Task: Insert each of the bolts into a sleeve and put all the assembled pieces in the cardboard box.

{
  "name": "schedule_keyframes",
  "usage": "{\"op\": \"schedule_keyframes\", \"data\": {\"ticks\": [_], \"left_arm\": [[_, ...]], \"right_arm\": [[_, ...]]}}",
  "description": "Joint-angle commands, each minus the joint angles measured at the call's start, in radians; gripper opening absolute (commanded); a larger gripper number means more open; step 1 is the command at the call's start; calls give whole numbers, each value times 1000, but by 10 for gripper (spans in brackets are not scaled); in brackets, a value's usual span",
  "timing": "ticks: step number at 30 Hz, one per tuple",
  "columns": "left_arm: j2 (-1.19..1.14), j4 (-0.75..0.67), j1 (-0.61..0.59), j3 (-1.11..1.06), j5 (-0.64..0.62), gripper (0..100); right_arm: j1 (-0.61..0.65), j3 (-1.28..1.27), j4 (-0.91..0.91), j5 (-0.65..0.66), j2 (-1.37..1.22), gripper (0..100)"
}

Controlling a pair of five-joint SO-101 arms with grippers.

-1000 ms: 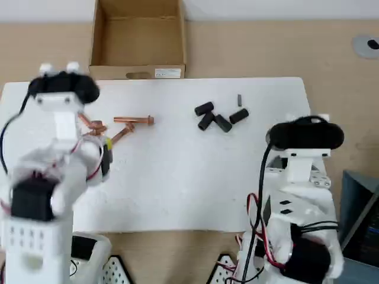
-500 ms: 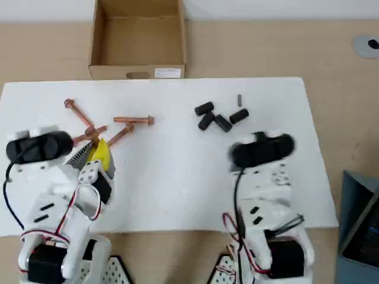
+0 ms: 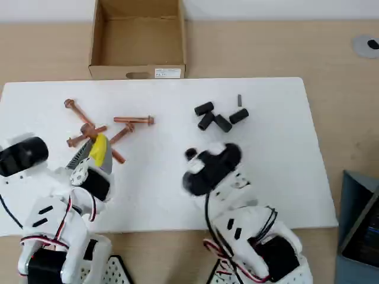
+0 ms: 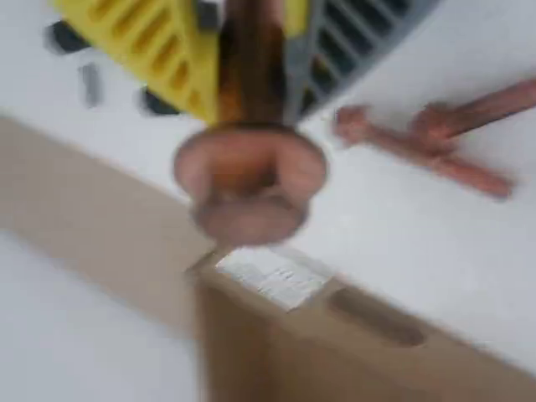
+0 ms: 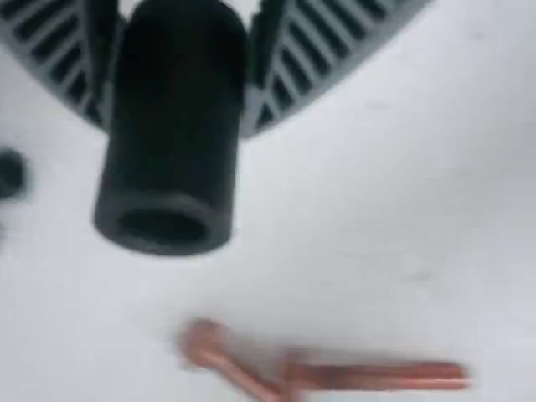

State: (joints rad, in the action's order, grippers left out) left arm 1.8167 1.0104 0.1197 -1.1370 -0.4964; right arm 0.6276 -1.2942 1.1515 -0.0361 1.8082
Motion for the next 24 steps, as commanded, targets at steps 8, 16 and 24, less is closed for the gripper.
{"op": "schedule_keyframes", "data": {"ticks": [8, 16, 24], "left_arm": [[5, -158, 212, 75, -37, 2], [4, -155, 321, 72, -37, 2], [5, -161, 370, -3, -37, 2]], "right_arm": [[151, -16, -31, -34, 116, 9], [199, -18, -32, -32, 113, 9], [199, -18, -32, -32, 114, 9]]}}
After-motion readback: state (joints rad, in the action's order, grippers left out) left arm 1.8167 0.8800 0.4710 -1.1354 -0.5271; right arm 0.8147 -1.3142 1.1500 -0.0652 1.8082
